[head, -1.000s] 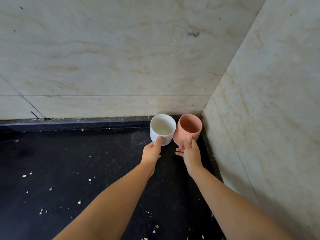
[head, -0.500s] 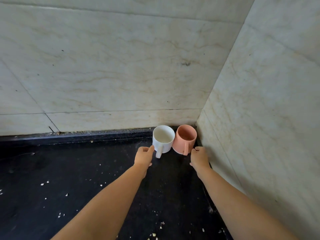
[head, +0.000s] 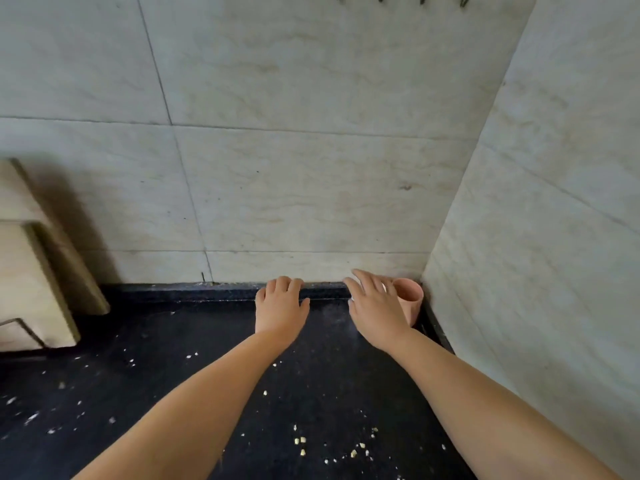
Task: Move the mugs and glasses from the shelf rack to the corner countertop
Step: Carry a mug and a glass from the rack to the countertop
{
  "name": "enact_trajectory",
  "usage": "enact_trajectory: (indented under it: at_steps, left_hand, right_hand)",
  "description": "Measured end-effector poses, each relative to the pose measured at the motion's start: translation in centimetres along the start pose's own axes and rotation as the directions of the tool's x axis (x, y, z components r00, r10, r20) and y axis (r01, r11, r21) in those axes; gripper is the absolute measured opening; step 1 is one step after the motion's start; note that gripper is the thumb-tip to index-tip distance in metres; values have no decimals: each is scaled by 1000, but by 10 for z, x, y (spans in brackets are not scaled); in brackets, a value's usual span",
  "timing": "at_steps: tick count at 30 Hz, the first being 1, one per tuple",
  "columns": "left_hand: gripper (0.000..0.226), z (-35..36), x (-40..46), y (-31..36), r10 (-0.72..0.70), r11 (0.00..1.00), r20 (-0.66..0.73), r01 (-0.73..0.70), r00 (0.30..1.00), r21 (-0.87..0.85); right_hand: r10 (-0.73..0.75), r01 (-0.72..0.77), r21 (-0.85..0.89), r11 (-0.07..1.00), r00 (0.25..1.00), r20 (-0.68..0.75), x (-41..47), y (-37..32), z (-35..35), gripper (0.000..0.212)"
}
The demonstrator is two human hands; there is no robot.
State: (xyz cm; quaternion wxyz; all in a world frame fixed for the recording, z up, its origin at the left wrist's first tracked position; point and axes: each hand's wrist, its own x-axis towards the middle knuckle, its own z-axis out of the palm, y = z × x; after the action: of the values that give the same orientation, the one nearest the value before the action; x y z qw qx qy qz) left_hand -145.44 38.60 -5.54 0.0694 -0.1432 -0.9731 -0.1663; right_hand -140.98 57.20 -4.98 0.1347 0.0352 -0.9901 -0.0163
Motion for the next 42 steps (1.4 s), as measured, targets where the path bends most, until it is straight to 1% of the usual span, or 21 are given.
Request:
enact_trajectory:
  at_steps: [2, 4, 6, 8, 9, 11, 13, 15, 17, 18, 23, 25, 29, 31, 32, 36, 38, 42]
  left_hand:
    - [42, -17, -17, -22, 12, 995, -21, -10, 1000, 95]
    - [42, -34, -36, -44, -46, 991, -41, 51, 998, 124]
    - [43, -49, -64, -64, -140, 980, -81, 149, 987, 130]
    - [43, -61, -96, -81, -248, 956, -124, 264, 961, 129]
    - [43, -65, -111, -86, -301, 940, -153, 320, 941, 120]
    - [42, -74, -160, -94, -436, 881, -190, 460, 880, 110]
    - [41, -76, -194, -97, -506, 840, -219, 534, 834, 92]
    - [40, -80, -236, -97, -586, 787, -234, 613, 776, 63]
    - [40, -91, -282, -100, -637, 739, -260, 671, 726, 60]
    - [40, -96, -303, -104, -663, 711, -276, 701, 696, 58]
    - [40, -134, -427, -117, -784, 512, -377, 857, 493, 58]
    - [39, -143, -465, -118, -803, 461, -399, 886, 443, 54]
    - [39, -171, -579, -119, -855, 290, -451, 957, 255, -10]
    - [40, -183, -640, -119, -868, 216, -466, 976, 172, -41]
    - [40, -190, -668, -117, -872, 186, -468, 981, 142, -49]
    - [38, -217, -790, -111, -880, 75, -473, 996, 44, -47]
    - [38, -232, -857, -109, -868, 8, -497, 999, -17, -48]
    - [35, -255, -962, -101, -844, -142, -507, 984, -175, -104]
  right_hand:
    - [-84, 84, 22, 996, 996, 14, 6, -21, -4, 43]
    - [-162, 160, 31, 987, 986, 36, 11, -42, -6, 45]
    - [-244, 241, 66, 968, 968, 50, 12, -66, -8, 46]
    - [-326, 320, 99, 942, 944, 49, 7, -91, -11, 46]
    - [-368, 361, 109, 926, 928, 51, 4, -102, -14, 46]
    - [-483, 474, 125, 872, 873, 62, -17, -131, -18, 47]
    - [-543, 531, 148, 834, 837, 63, -30, -151, -21, 47]
    - [-612, 595, 165, 787, 787, 81, -49, -174, -26, 47]
    - [-676, 654, 192, 732, 731, 88, -67, -206, -31, 47]
    - [-708, 682, 209, 701, 700, 87, -77, -224, -35, 46]
    - [-872, 846, 233, 480, 489, 23, -143, -322, -60, 47]
    - [-900, 873, 244, 423, 435, 6, -166, -351, -69, 48]
    - [-961, 939, 244, 243, 267, -72, -247, -433, -99, 47]
    - [-977, 957, 245, 156, 186, -104, -295, -473, -117, 48]
    - [-980, 959, 254, 125, 159, -119, -319, -491, -125, 48]
    - [-984, 957, 289, 2, 54, -172, -429, -557, -160, 49]
    - [-981, 954, 290, -76, -19, -192, -489, -591, -178, 49]
    - [-966, 932, 301, -202, -140, -215, -584, -643, -206, 47]
